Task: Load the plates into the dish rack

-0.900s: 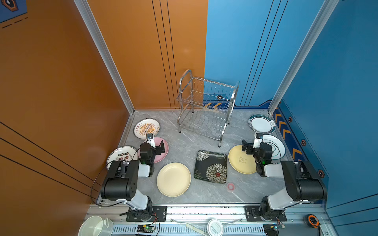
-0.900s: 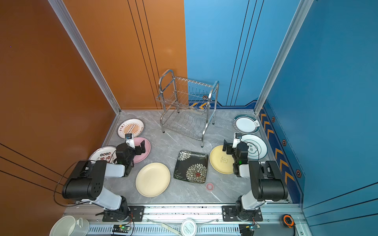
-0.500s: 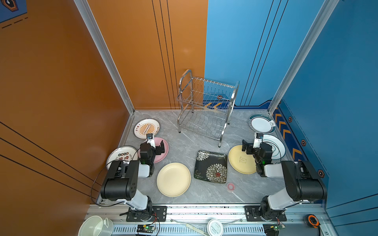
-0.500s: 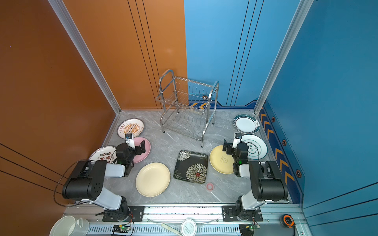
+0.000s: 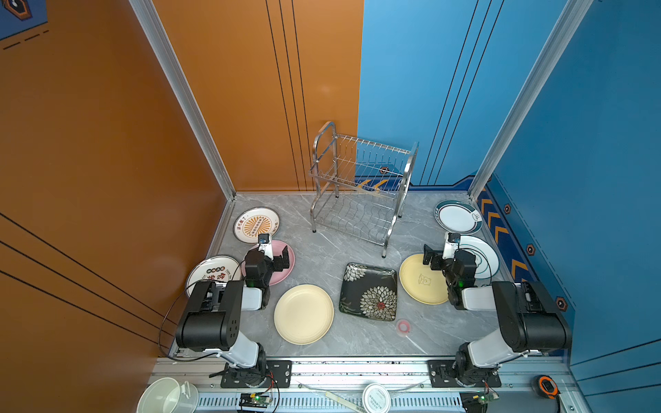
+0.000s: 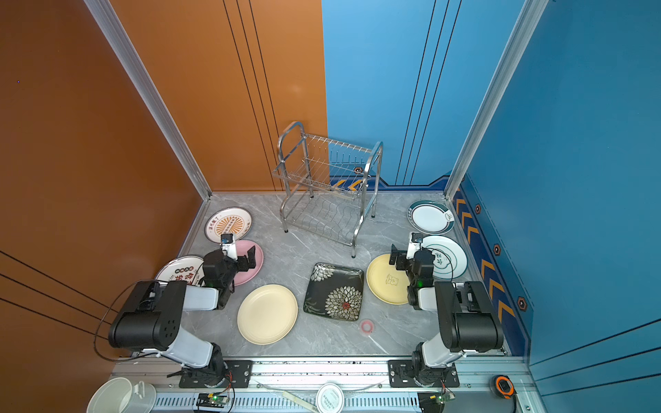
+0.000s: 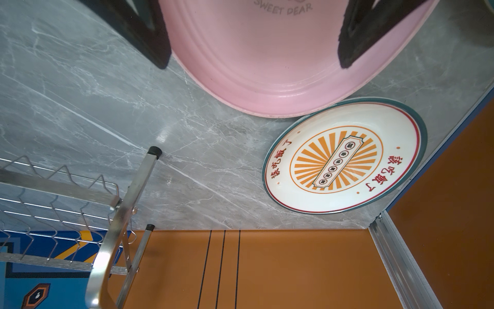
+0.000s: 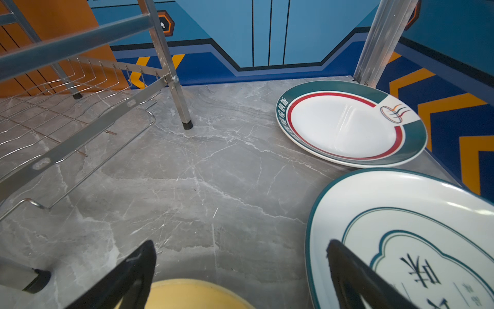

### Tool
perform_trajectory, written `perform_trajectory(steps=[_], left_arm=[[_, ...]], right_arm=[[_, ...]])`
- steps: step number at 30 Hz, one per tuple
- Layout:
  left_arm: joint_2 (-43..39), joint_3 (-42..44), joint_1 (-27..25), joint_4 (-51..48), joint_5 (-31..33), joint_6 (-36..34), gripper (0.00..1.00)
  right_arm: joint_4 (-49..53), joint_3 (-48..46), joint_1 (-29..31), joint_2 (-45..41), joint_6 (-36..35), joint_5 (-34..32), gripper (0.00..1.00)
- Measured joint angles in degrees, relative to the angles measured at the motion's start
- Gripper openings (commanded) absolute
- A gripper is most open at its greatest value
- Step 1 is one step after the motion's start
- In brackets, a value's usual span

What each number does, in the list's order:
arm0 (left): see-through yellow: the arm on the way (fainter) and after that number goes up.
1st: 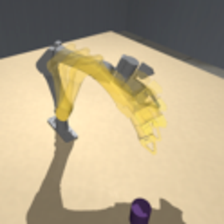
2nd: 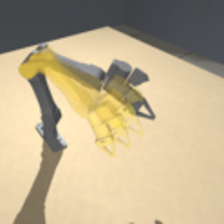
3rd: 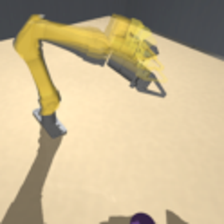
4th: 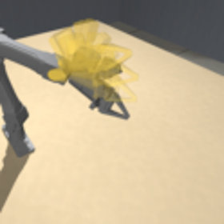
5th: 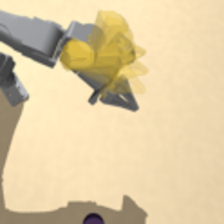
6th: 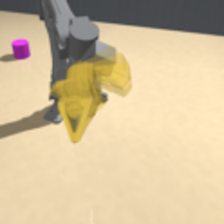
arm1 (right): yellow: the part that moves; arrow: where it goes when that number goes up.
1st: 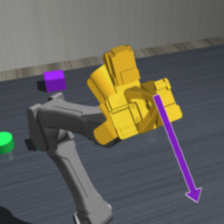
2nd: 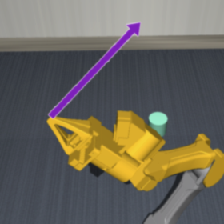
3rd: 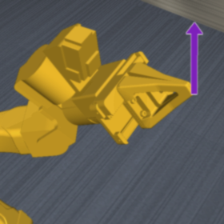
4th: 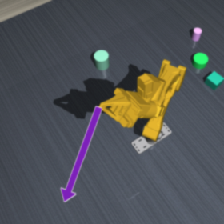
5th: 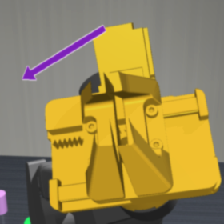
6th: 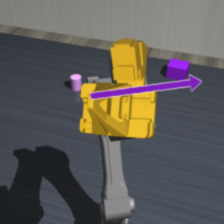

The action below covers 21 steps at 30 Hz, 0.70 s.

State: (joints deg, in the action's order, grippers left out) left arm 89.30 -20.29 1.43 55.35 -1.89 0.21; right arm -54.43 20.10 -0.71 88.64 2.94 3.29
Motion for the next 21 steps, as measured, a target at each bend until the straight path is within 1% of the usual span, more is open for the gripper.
perform_trajectory(steps=[3, 6, 9, 12, 16, 21], left_arm=[[-0.3, -0.1, 0.0, -1.3, -0.1, 0.0, 0.98], [-4.2, -1.5, -0.1, -8.3, 0.2, 0.0, 0.98], [-9.0, -6.2, -1.1, -16.3, 0.4, -0.3, 0.98], [-11.1, -12.9, -2.9, -22.3, 0.3, -0.3, 0.98], [-8.3, -22.6, -6.0, -29.1, 0.1, -0.2, 0.98], [1.8, -35.9, -9.0, -36.9, -2.8, 0.3, 1.0]], right_arm=[[2.5, 0.3, 0.0, -1.0, 0.0, 0.0, 1.0], [11.9, 2.5, 0.1, -7.1, 0.1, -0.5, 1.0], [21.0, 7.1, 1.2, -14.4, 1.1, -1.7, 1.0], [27.4, 10.8, 4.4, -19.5, 2.5, -4.1, 1.0], [34.5, 14.6, 9.8, -20.7, 6.1, -5.8, 1.0], [39.8, 20.0, 17.3, -16.0, 10.1, -7.9, 1.0]])
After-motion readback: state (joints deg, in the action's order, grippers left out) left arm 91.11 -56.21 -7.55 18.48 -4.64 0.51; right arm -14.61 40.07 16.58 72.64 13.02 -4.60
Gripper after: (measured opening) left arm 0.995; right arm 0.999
